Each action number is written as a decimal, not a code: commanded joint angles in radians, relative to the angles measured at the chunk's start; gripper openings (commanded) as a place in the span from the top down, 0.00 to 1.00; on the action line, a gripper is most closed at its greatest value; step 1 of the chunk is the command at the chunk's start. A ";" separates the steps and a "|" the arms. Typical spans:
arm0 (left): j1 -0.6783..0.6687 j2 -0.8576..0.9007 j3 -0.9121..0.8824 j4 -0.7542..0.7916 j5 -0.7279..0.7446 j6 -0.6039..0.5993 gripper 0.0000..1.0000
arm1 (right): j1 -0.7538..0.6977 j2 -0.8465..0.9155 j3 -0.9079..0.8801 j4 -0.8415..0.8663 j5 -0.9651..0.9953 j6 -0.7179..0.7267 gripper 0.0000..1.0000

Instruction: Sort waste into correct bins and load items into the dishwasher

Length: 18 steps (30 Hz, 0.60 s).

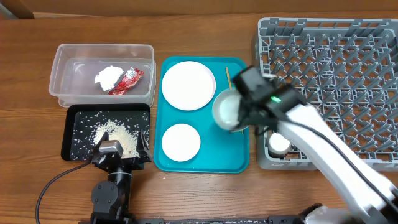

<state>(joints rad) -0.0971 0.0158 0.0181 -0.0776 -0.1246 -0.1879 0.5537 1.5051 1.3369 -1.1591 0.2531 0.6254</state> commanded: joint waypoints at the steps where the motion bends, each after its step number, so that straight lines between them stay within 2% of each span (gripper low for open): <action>1: 0.008 -0.010 -0.010 0.007 -0.009 -0.015 0.00 | -0.024 -0.161 0.025 -0.010 0.327 0.008 0.96; 4: 0.008 -0.010 -0.010 0.007 -0.009 -0.015 0.00 | -0.055 -0.238 0.025 -0.006 0.589 0.008 0.96; 7: 0.008 -0.010 -0.010 0.007 -0.009 -0.015 0.00 | -0.107 -0.251 0.024 -0.006 0.751 0.008 0.96; 12: 0.008 -0.010 -0.010 0.007 -0.009 -0.015 0.00 | -0.241 -0.201 -0.014 -0.014 0.878 0.008 0.96; 18: 0.008 -0.010 -0.010 0.007 -0.009 -0.015 0.00 | -0.379 -0.065 -0.029 -0.027 0.895 0.008 0.96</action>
<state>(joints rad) -0.0971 0.0158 0.0181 -0.0772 -0.1246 -0.1879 0.2173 1.3895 1.3193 -1.1801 1.0771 0.6277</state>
